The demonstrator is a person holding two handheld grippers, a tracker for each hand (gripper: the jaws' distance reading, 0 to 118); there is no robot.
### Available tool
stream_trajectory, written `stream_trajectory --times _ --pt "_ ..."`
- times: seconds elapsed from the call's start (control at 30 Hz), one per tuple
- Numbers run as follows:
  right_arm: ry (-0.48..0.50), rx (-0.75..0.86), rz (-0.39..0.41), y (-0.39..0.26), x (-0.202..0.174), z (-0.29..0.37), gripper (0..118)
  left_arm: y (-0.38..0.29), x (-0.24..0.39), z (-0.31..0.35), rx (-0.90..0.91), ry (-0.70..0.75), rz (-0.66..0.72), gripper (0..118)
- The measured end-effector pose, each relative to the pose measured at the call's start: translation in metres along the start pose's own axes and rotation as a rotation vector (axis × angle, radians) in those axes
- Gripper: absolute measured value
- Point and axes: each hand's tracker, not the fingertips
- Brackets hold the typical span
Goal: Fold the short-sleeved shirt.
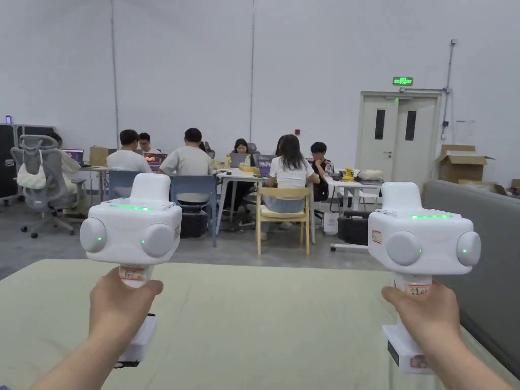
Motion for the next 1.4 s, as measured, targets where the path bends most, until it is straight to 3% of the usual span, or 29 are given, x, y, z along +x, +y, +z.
stream_trajectory --times 0.6,1.4 --pt "0.019 -0.013 0.017 0.000 0.011 -0.004 118 -0.006 -0.011 -0.001 -0.023 0.021 0.101 118" --pt "0.019 -0.024 0.031 -0.005 0.010 -0.003 118 -0.006 -0.007 0.000 -0.023 0.013 0.052 118"
